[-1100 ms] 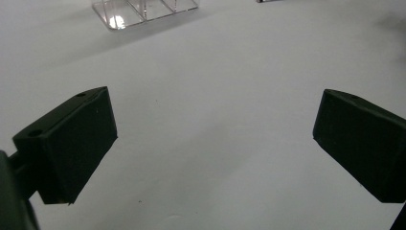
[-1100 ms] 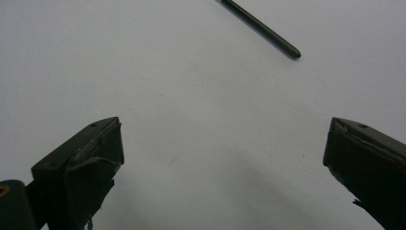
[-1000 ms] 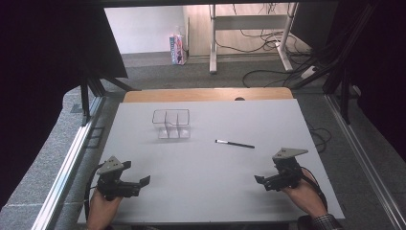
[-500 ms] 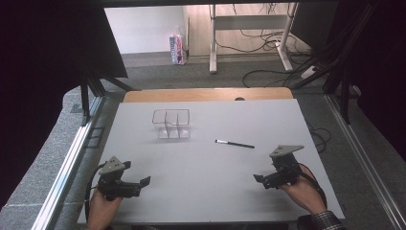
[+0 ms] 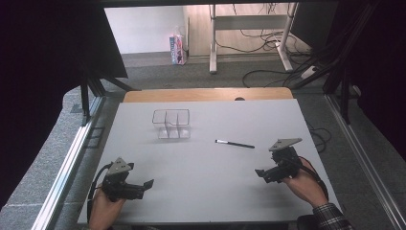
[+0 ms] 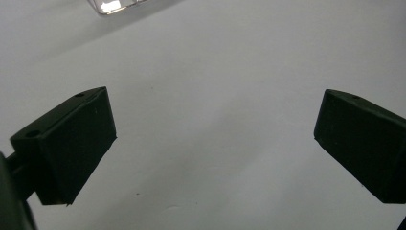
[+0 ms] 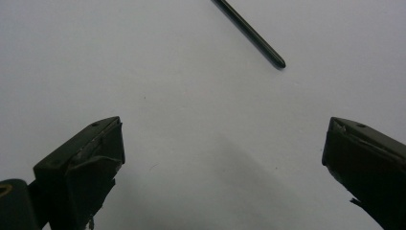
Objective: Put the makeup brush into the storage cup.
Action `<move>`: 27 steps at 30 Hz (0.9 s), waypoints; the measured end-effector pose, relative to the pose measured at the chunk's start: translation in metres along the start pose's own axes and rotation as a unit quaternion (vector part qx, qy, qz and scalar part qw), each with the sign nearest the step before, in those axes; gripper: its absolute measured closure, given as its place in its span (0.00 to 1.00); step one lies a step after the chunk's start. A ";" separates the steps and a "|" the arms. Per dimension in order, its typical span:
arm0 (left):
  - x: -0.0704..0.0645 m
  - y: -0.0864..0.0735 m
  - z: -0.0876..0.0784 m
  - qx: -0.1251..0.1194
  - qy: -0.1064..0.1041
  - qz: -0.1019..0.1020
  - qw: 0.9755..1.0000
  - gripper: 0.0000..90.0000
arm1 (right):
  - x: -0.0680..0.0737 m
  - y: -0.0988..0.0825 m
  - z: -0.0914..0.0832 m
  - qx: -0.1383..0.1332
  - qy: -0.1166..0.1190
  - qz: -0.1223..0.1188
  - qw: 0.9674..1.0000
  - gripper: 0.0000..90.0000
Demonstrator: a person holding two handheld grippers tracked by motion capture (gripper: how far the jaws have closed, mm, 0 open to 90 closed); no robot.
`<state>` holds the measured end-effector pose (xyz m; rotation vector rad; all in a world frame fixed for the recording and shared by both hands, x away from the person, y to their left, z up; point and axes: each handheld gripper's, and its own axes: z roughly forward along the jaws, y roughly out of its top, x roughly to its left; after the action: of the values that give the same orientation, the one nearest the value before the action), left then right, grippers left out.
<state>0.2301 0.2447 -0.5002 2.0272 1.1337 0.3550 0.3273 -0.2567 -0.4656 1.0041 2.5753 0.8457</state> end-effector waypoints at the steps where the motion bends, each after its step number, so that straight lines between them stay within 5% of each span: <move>1: 0.000 0.000 0.000 0.000 0.000 0.000 1.000 0.01 | -0.001 0.001 0.000 0.001 0.002 0.003 1.000 0.01; 27: -0.001 0.000 0.003 0.011 -0.004 0.000 1.000 0.01 | -0.013 0.039 0.022 0.054 -0.004 -0.017 0.998 0.01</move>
<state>0.2312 0.2423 -0.5018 2.0456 1.1382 0.3346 0.3667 -0.2331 -0.4595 0.9880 2.6480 0.6975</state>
